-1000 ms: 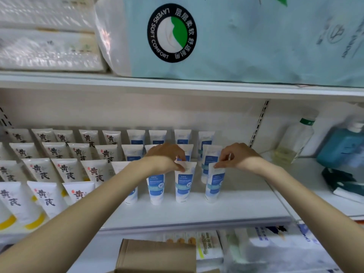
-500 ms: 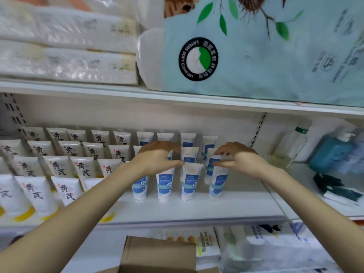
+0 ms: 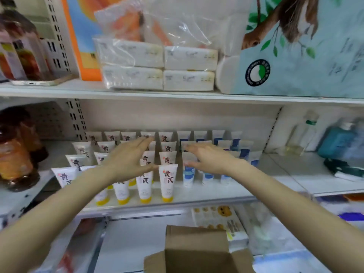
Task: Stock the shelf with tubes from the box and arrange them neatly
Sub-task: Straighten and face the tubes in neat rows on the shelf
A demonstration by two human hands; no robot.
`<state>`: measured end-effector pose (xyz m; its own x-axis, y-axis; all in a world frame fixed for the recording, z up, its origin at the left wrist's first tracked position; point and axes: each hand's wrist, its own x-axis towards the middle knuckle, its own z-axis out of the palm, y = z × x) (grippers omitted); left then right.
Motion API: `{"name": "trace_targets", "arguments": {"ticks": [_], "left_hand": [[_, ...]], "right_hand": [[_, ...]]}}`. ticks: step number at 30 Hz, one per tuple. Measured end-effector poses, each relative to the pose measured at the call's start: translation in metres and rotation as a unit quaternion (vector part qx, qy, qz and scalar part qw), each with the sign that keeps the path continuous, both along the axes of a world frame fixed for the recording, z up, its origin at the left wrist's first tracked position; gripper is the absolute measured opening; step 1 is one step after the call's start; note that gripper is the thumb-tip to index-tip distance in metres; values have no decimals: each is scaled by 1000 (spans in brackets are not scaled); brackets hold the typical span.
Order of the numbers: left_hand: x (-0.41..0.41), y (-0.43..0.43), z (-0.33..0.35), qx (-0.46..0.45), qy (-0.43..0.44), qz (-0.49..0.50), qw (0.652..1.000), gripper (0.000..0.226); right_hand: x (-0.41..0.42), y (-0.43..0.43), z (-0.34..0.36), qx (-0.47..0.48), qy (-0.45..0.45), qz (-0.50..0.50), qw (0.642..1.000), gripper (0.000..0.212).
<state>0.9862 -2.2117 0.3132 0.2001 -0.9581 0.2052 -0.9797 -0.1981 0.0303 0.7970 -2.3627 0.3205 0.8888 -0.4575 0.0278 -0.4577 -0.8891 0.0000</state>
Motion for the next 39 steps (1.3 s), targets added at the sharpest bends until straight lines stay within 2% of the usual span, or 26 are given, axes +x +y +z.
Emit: {"name": "trace_targets", "arguments": {"ticks": [6,10,16,22,32,34,36,39], "left_hand": [[47,80,-4,32,16,40,999,89],[66,121,1,21,10,55,998,85],[93,148,9,26,23,117,993,87],[109,162,-5,18,86,140,986,86],[182,128,-6,-53,184,159,969,58],[196,106,-8,-72,206,185,958,41],[208,83,-11,-98,264,196,939,30],[230,46,-19,-156,309,191,919,33]], "right_hand": [[50,69,6,11,35,18,999,64],[75,92,8,5,55,39,998,69],[101,99,19,-10,62,64,996,68],[138,89,12,20,26,76,997,67],[230,71,3,51,-16,66,996,57],[248,62,-1,73,-30,39,996,54],[265,51,-4,92,-52,12,994,50],[277,38,-13,113,-80,-8,990,48]]}}
